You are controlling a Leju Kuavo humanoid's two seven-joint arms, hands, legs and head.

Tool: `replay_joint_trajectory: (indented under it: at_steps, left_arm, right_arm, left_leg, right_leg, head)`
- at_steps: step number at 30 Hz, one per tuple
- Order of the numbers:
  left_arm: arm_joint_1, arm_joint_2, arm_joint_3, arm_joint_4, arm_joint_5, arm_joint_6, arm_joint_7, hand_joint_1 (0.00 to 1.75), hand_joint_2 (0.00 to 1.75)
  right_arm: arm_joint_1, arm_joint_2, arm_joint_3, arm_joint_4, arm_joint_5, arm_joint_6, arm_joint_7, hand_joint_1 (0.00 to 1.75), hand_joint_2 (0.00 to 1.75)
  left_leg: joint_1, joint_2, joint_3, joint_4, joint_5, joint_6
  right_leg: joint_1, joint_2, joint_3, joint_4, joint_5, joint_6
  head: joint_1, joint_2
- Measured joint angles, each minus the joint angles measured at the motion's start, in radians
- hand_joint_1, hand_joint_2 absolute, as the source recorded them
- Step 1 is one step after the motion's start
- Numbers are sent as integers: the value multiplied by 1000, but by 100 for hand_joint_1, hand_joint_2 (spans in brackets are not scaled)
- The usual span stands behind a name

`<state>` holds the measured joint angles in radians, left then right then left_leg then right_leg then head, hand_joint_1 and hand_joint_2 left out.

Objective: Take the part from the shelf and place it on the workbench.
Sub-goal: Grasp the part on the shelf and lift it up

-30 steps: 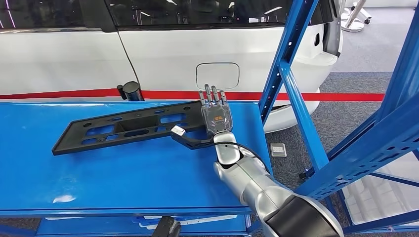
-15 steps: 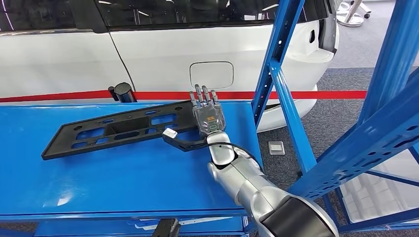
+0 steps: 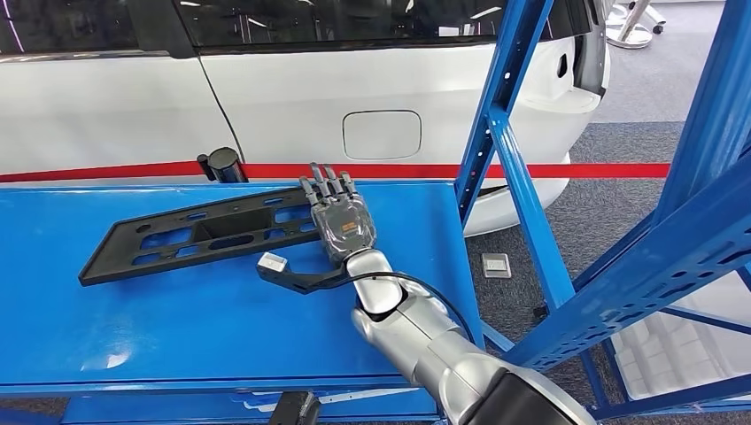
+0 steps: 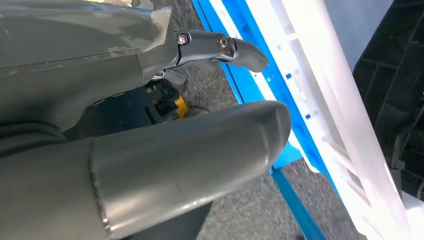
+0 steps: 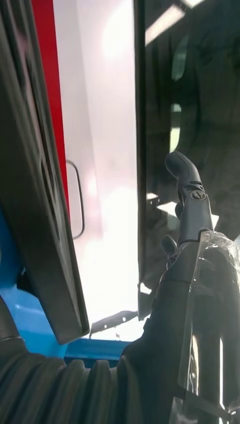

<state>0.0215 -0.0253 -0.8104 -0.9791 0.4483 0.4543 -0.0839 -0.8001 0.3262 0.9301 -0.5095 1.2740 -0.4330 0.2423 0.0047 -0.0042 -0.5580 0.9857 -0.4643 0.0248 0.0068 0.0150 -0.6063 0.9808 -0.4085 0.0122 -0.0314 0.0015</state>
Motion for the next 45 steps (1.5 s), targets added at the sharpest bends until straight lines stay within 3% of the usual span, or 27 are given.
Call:
replay_joint_trajectory:
  at_steps: [6,13,45]
  left_arm:
    - [-3,0,0,10,62,0,-34,0,0]
    - [-8,0,-6,16,103,1,-55,0,0]
    - [-20,0,-29,27,251,15,-134,0,0]
  right_arm:
    - [0,0,169,-58,-119,8,6,0,175]
    - [0,0,261,-92,-165,11,6,0,175]
    - [-6,0,328,-84,-277,92,52,0,175]
  left_leg:
    - [0,1,0,0,0,0]
    - [3,1,0,0,0,-1]
    - [4,1,-1,0,0,-3]
  right_leg:
    - [0,0,-1,0,0,0]
    - [2,2,-2,0,0,0]
    - [3,2,-2,0,2,-3]
  head:
    - [0,0]
    - [0,0]
    - [0,0]
